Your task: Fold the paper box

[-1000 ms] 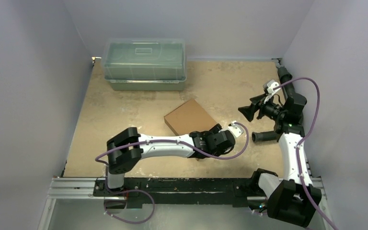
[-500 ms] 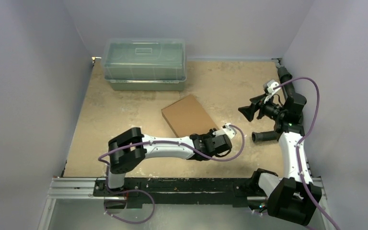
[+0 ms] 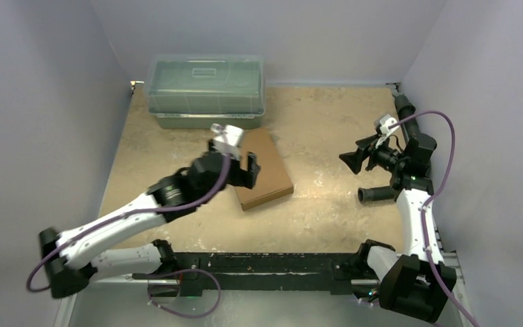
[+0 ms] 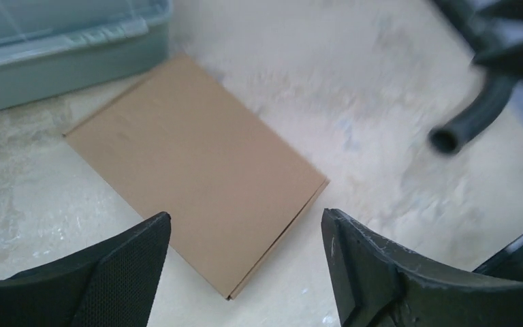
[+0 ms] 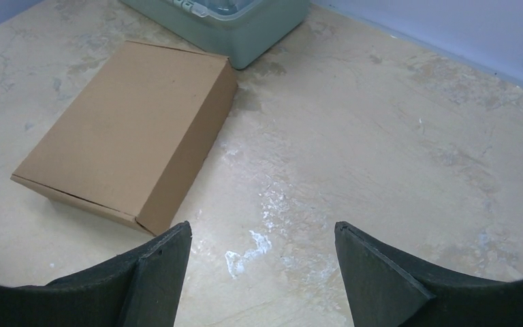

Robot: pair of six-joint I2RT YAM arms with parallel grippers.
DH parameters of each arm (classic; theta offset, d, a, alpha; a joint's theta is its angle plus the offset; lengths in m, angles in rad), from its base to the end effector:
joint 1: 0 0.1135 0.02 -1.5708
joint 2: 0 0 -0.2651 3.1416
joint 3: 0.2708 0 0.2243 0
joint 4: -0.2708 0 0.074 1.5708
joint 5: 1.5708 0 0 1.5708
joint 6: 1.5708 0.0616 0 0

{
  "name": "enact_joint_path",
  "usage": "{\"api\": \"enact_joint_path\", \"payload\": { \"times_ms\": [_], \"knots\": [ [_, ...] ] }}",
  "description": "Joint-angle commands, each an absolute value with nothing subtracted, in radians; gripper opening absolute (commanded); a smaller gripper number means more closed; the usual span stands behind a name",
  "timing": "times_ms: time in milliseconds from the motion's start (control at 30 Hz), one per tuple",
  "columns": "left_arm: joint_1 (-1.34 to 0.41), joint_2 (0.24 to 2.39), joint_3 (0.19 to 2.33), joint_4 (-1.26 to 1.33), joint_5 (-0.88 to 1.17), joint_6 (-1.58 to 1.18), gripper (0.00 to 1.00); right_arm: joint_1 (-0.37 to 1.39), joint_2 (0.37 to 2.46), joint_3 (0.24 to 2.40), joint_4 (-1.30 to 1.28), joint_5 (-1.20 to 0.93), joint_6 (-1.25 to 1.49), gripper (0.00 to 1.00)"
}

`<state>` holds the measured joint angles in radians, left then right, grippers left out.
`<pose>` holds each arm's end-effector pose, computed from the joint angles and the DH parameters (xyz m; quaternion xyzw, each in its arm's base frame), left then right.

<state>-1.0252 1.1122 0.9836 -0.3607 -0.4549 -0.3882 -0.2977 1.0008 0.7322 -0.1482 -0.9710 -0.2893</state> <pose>0.1471 -0.1901 0.3222 0.1513 0.8296 -0.1786 0.5069 0.2068 -0.0103 0.2931 -0.2514 0.7423 0.2348 0.5750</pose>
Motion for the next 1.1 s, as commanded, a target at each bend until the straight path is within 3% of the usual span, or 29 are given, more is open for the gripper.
{"api": "enact_joint_path", "payload": {
  "times_ms": [0, 133, 367, 467, 633, 1067],
  "knots": [
    [-0.917, 0.910, 0.911, -0.317, -0.332, -0.483, 0.86, -0.304, 0.972, 0.759, -0.160, -0.965, -0.290, 0.80],
    [-0.867, 0.843, 0.947, -0.418, -0.391, -0.466, 0.99, -0.306, 1.022, 0.912, -0.303, -0.910, -0.254, 0.82],
    [-0.703, 0.843, 1.041, -0.506, -0.424, -0.418, 0.99, -0.311, 1.116, 1.223, -0.613, -0.848, -0.187, 0.93],
    [-0.548, 0.879, 1.059, -0.503, -0.266, -0.399, 0.99, -0.311, 1.107, 1.266, -0.635, -0.859, -0.138, 0.96],
    [-0.122, 0.965, 1.009, -0.425, 0.286, -0.456, 0.95, -0.311, 1.023, 1.256, -0.571, -0.812, -0.088, 0.98],
    [-0.097, 0.867, 1.146, -0.544, 0.311, -0.424, 0.99, -0.311, 0.930, 1.255, -0.508, -0.633, 0.133, 0.99]
  ]
}}
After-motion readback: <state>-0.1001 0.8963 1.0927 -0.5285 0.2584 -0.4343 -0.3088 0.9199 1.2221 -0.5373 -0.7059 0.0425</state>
